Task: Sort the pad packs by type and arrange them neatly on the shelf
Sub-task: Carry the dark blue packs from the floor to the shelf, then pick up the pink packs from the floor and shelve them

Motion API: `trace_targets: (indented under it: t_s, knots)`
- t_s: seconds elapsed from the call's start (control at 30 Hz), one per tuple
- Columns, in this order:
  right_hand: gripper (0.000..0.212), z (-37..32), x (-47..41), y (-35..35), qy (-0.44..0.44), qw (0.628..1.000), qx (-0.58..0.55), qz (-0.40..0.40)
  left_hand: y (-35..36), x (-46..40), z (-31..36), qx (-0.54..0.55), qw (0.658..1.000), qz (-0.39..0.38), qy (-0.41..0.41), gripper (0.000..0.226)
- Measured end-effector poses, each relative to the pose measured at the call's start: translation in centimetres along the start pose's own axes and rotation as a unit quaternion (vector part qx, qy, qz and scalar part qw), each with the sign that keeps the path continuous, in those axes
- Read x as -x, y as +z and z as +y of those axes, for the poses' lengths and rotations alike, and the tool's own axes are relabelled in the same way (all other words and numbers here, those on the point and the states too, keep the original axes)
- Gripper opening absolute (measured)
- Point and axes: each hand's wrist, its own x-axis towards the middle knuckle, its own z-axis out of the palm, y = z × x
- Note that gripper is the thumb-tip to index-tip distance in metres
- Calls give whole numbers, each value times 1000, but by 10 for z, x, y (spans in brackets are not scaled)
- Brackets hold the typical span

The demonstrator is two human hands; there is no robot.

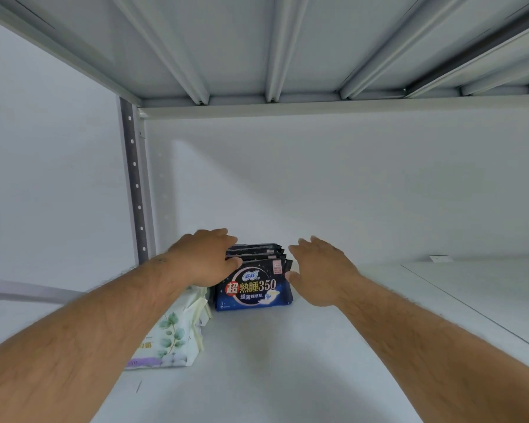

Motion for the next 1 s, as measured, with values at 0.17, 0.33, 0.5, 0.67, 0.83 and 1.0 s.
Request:
trace_targets:
  t_s: [0.17,0.33,0.5,0.67,0.83,1.0]
  knots:
    - [68,21,48,-12,-24,999,25,-25,-16,51,52,-7,1000,2,-10,68]
    - [70,57,115,-26,-40,998,19,-39,-19,118,129,19,1000,8,-18,63]
    - [71,91,187,-45,-46,997,6,-67,-17,176,205,38,999,-17,-34,65]
    - [72,112,252,-67,-46,996,-10,-74,-22,224,265,27,999,-22,-30,67]
    - [71,125,317,-86,-27,998,-21,-53,-29,270,305,56,998,-11,-18,68]
    - [72,130,400,-87,-13,999,-6,-46,-18,321,331,80,997,-6,11,67]
